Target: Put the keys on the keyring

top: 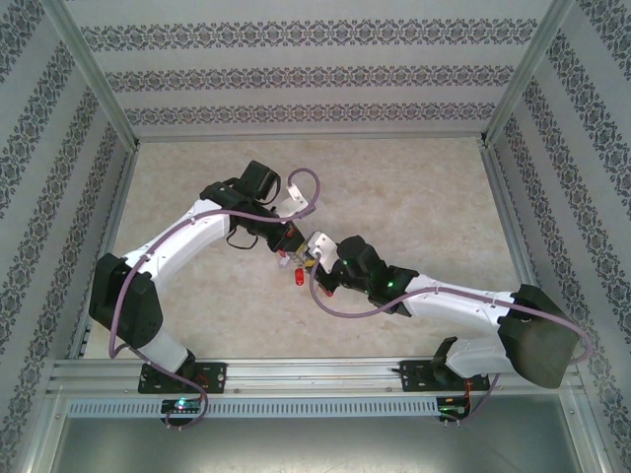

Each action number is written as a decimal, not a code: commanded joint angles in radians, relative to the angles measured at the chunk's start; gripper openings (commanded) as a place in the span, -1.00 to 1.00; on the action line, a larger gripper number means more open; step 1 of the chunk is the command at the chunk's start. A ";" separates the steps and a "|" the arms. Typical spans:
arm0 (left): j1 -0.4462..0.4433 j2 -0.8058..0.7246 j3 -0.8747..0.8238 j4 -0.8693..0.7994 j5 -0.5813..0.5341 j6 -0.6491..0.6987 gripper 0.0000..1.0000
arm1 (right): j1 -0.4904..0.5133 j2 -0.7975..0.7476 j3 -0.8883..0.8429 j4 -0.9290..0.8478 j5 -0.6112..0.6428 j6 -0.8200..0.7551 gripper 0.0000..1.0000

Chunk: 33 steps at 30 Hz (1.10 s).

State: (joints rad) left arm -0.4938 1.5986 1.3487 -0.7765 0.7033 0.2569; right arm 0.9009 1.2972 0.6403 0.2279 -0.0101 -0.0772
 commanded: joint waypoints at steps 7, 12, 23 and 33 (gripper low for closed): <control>-0.016 -0.005 0.031 -0.047 -0.057 -0.077 -1.00 | 0.008 -0.022 0.022 0.071 0.186 0.037 -1.00; -0.019 -0.007 0.050 -0.035 -0.066 -0.119 -1.00 | 0.012 -0.033 0.017 0.074 0.233 0.063 -1.00; -0.039 -0.048 0.043 -0.021 -0.132 -0.117 -1.00 | 0.012 -0.052 0.007 0.096 0.343 0.117 -1.00; -0.049 -0.132 0.017 0.044 -0.242 -0.051 -1.00 | 0.013 -0.079 0.001 0.101 0.366 0.152 -1.00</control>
State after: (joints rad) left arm -0.5484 1.5318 1.3849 -0.6765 0.5373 0.1829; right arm 0.9279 1.2537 0.6399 0.2890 0.1928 0.0204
